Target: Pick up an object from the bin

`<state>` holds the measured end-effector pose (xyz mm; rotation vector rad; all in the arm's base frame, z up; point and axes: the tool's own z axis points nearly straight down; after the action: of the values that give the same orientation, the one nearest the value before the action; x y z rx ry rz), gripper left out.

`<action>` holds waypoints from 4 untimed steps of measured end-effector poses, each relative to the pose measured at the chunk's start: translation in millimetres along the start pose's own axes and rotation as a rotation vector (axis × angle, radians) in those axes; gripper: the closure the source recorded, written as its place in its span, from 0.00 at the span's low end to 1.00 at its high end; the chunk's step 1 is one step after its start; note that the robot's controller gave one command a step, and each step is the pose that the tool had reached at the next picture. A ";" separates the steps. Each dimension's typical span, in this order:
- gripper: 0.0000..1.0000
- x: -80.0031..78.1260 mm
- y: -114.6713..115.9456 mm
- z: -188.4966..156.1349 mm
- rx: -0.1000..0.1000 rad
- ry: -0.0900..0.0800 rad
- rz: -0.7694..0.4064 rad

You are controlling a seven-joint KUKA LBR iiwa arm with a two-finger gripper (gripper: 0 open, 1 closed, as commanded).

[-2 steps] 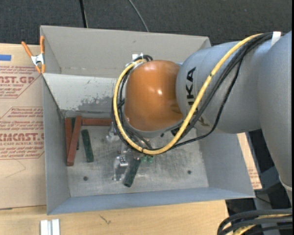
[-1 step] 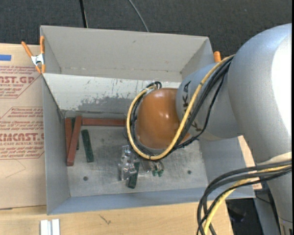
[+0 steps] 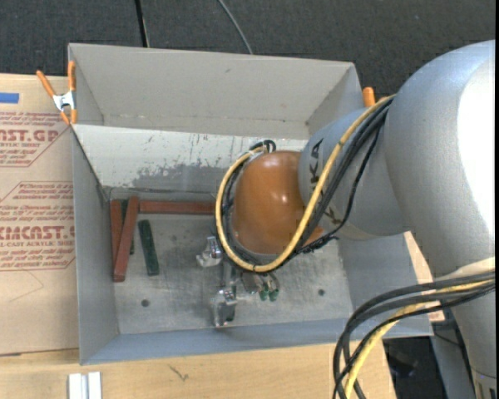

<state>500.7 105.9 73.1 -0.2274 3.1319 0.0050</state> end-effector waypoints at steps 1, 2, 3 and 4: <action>0.00 -0.1 0.0 0.0 0.000 0.000 0.000; 0.00 1.0 -36.3 -1.1 -0.006 -0.014 -0.076; 1.00 16.5 -80.6 -3.3 0.003 -0.018 -0.303; 0.00 19.5 -82.4 -0.8 0.004 -0.009 -0.303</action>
Offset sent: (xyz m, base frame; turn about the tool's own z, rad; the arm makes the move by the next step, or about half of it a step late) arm 0.0027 -0.0720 -0.0031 -0.1052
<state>493.3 21.6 73.6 -0.6947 3.0525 -0.0010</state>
